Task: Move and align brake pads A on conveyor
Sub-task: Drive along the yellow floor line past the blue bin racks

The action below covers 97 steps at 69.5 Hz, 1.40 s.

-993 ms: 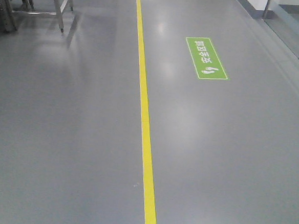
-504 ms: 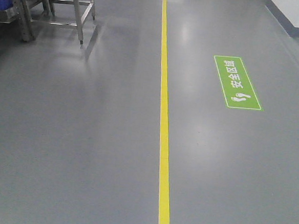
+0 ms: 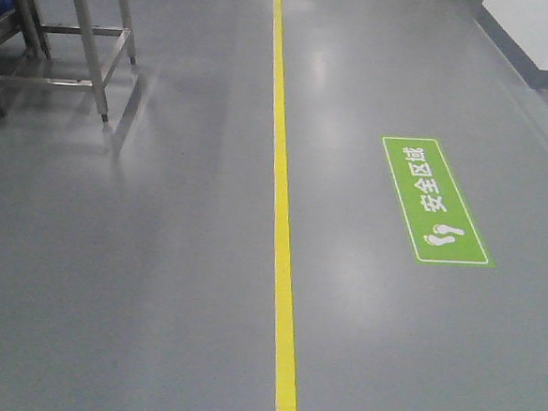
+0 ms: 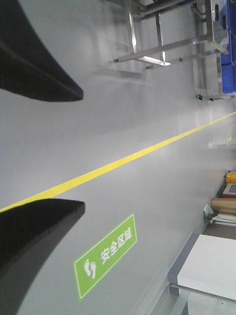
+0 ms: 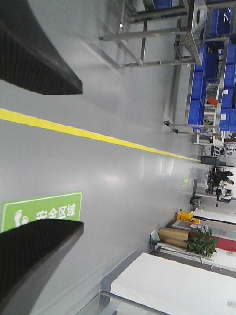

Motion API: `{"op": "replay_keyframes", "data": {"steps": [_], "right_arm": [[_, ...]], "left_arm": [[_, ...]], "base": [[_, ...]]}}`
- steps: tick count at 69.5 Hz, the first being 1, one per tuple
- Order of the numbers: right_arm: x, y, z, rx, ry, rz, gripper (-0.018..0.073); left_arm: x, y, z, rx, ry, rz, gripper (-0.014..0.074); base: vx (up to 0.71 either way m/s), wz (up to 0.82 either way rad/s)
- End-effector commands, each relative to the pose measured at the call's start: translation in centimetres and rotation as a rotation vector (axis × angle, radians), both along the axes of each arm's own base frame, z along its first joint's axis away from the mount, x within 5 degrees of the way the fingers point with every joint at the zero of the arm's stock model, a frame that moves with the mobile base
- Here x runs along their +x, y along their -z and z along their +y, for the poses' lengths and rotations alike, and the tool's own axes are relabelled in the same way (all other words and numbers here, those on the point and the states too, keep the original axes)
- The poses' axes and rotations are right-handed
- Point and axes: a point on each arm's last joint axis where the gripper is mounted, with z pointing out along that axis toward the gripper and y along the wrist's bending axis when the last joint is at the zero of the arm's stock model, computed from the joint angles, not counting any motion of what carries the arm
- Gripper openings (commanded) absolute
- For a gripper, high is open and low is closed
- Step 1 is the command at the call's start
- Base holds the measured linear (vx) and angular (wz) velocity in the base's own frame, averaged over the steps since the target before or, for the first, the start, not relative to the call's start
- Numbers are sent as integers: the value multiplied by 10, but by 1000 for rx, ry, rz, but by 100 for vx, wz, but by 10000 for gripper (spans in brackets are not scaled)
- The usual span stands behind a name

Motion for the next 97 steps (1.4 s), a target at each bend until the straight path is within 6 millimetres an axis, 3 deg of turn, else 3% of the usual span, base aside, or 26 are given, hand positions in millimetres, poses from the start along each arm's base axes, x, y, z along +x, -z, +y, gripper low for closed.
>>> {"op": "replay_keyframes", "data": {"steps": [1,97], "right_arm": [[1,-14,0,-9,4,-87,515],[1,-14,0,-9,3,-84,508]], "left_arm": [[2,-13,-1,-19,7,-78,408],[2,-12,-1,-17,7,-68,408]], "base": [[83,-13],[87,0]]}}
